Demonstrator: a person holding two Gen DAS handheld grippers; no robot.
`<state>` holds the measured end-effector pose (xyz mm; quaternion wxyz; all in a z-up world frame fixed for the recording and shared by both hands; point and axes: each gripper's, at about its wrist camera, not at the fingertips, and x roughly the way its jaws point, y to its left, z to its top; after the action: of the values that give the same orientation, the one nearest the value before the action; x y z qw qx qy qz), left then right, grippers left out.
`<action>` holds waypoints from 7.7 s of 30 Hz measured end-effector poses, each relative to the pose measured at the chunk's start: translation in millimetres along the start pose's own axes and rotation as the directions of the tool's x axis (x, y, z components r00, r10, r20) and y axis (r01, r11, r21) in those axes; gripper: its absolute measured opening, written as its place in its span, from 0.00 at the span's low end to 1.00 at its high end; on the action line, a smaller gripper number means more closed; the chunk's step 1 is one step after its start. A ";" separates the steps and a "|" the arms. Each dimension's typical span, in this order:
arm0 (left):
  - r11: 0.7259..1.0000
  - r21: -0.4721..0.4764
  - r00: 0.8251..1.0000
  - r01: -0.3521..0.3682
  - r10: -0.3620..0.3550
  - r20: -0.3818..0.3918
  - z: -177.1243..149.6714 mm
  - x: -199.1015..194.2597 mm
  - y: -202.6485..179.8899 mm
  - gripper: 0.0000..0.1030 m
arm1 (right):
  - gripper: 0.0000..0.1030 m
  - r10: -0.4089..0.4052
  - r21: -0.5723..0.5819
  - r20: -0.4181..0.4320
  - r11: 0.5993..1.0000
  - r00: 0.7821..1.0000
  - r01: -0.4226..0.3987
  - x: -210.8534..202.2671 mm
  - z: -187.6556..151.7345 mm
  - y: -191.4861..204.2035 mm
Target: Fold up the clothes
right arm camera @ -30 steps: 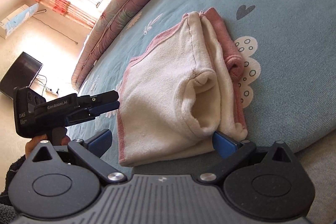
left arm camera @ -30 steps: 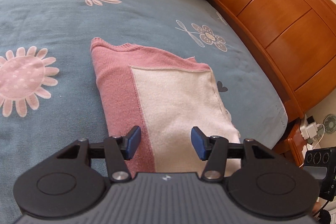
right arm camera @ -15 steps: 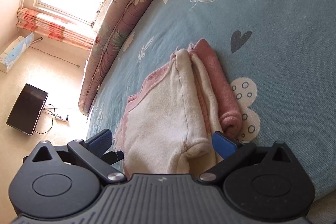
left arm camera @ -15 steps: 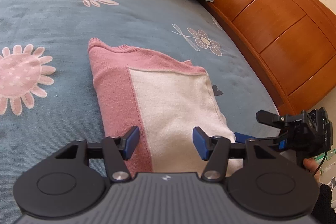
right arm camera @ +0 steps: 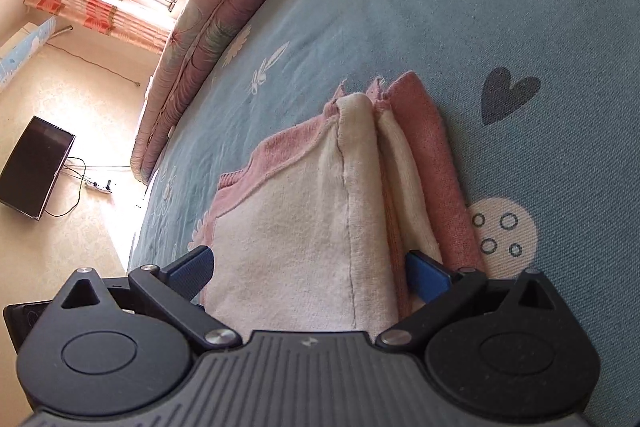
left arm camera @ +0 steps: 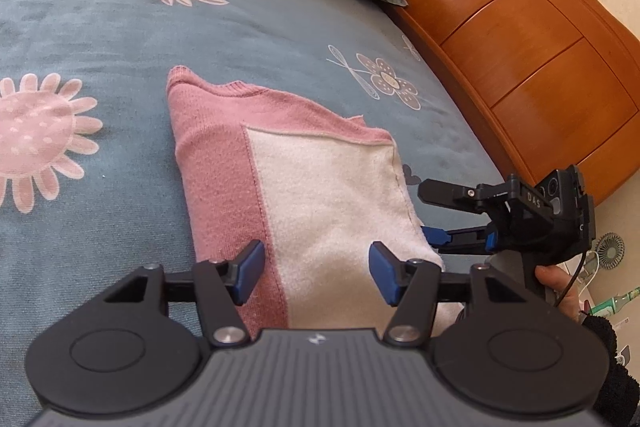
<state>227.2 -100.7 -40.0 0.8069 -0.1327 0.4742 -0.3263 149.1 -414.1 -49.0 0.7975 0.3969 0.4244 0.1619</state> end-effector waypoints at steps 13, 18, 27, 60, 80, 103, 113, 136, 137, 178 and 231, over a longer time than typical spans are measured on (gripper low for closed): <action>1.000 -0.006 1.000 0.018 -0.018 -0.002 -0.5 1.8 2.8 0.60 | 1.00 0.219 0.142 -0.166 0.970 0.961 -0.196 19.7 29.6 -29.1; 1.000 -0.007 1.000 0.024 -0.024 -0.002 -1.2 1.7 4.3 0.60 | 1.00 0.278 0.145 -0.177 0.956 0.944 -0.254 10.1 37.3 -19.5; 0.999 -0.009 0.999 0.045 -0.045 -0.002 -2.9 3.6 9.9 0.62 | 1.00 0.258 0.015 -0.266 0.964 0.929 -0.264 22.4 32.6 -22.6; 0.994 -0.051 0.996 0.094 -0.094 0.008 -7.5 2.1 20.5 0.68 | 1.00 0.245 0.114 -0.064 0.965 0.967 -0.237 25.0 28.3 -33.2; 0.993 -0.061 0.995 0.099 -0.099 0.014 -8.1 1.5 20.9 0.68 | 0.72 0.210 -0.040 -0.096 0.976 0.973 -0.215 22.7 25.2 -39.1; 0.991 -0.057 0.993 0.120 -0.119 0.017 -10.0 5.1 23.5 0.68 | 0.21 0.189 0.085 -0.175 0.981 0.966 -0.176 35.2 37.0 -54.1; 0.993 -0.055 0.995 0.102 -0.101 0.016 -10.3 5.4 21.8 0.68 | 0.22 0.145 0.047 -0.132 0.989 0.981 -0.140 23.4 30.9 -48.0; 0.993 0.099 0.998 0.061 -0.063 0.019 4.9 -8.2 -19.9 0.68 | 0.21 0.014 -0.077 -0.121 0.997 0.993 -0.023 -23.6 42.3 -15.0; 0.993 0.101 0.998 0.061 -0.063 0.020 5.9 -5.9 -19.6 0.68 | 0.21 0.004 -0.069 -0.118 0.998 0.993 -0.012 -22.5 43.1 -17.4; 0.990 0.136 0.998 0.033 -0.027 -0.048 -1.4 3.5 2.2 0.69 | 0.24 -0.295 -0.584 -0.006 0.777 0.956 0.236 -40.3 -113.7 58.5; 0.998 -0.023 0.997 0.062 -0.061 0.037 1.4 7.3 -18.5 0.70 | 0.92 -0.244 -0.508 0.242 0.793 0.939 0.337 -44.2 -84.3 73.6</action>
<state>223.4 -119.6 -34.6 0.8033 -0.1629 0.4591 -0.3426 61.0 -352.0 4.5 0.9242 0.0970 0.3503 0.1172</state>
